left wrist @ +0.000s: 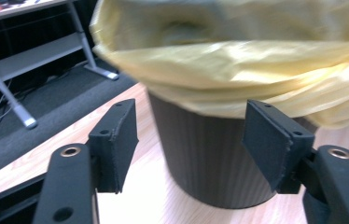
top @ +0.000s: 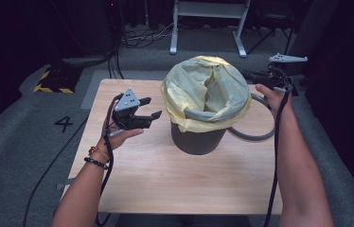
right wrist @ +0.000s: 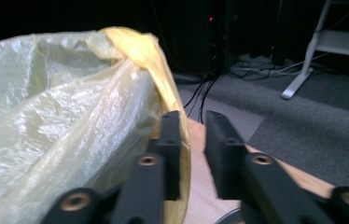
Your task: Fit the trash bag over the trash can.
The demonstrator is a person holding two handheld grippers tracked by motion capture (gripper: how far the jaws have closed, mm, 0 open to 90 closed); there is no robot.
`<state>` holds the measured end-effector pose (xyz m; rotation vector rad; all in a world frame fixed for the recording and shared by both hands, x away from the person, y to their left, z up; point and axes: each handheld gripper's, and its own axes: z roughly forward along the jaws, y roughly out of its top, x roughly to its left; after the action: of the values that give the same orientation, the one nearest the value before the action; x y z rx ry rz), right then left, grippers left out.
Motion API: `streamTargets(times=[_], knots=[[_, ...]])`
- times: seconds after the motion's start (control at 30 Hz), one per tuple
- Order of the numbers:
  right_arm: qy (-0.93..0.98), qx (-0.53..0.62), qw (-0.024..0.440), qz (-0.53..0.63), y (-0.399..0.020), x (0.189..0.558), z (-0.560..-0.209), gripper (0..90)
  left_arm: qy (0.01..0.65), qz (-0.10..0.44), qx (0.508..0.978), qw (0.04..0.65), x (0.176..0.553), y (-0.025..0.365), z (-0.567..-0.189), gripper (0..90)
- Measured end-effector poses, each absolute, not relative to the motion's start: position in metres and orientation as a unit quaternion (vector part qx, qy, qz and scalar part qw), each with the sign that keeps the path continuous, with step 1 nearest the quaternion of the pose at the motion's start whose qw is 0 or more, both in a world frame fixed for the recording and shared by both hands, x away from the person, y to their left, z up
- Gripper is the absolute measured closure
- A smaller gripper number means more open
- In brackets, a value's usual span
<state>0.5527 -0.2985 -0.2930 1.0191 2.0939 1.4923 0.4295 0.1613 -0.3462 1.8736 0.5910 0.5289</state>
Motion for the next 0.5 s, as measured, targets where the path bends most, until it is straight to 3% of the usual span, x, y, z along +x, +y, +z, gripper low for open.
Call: streamTargets(times=[0.2,0.5], knots=[[0.733,0.353,0.212,0.541,-0.305,0.538,-0.28,61.9,0.233,0.217,0.787,0.529,0.424,0.143,-0.344,34.3],[0.751,0.293,0.209,0.553,-0.288,0.518,-0.266,47.8,0.229,0.232,0.795,0.512,0.423,0.129,-0.347,54.3]])
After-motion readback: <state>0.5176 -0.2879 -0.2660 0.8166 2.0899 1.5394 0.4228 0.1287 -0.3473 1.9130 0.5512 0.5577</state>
